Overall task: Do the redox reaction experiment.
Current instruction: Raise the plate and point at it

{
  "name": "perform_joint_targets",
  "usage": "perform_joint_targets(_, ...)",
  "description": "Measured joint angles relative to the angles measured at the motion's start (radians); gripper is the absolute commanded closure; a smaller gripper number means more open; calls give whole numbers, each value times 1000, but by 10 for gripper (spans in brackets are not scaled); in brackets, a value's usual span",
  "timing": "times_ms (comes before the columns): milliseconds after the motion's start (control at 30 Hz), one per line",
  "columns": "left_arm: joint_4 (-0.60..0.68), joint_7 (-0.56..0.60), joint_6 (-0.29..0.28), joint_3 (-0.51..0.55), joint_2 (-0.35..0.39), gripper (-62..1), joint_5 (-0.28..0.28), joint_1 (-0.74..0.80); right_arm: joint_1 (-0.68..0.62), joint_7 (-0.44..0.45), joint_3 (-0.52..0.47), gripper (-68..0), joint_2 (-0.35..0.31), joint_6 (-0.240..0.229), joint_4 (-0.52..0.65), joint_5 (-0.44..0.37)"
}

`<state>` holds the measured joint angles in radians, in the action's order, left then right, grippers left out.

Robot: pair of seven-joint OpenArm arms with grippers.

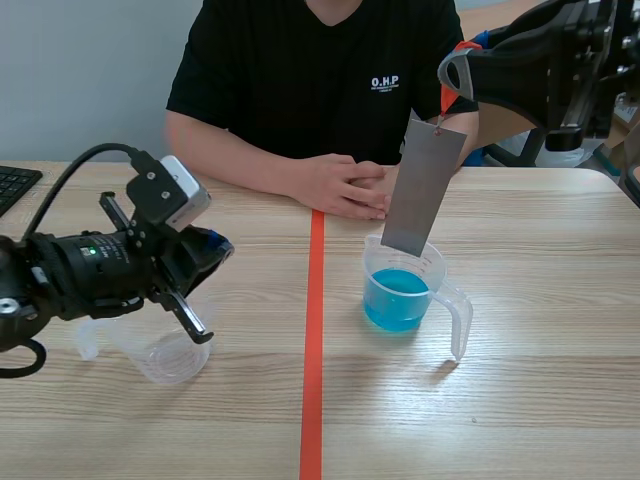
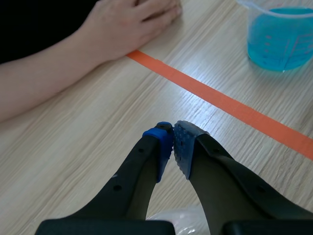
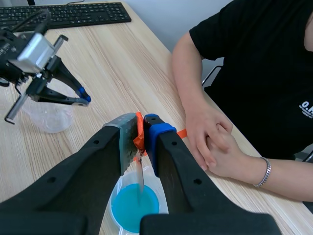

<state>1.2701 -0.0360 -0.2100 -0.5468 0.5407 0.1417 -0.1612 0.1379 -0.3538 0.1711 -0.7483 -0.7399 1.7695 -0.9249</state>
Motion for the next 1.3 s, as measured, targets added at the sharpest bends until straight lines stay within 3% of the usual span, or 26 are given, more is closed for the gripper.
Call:
perform_joint_targets(400,-156,26,0,-101,-152,-50,-48,-114,0,0,0,-17,0,0,0,0)
perform_joint_targets(1100,-205,32,-29,-117,-283,-51,-172,-166,0,0,0,-17,0,0,0,0)
perform_joint_targets(1300,-206,31,-74,-118,-314,-50,-188,-193,0,0,0,-17,0,0,0,0)
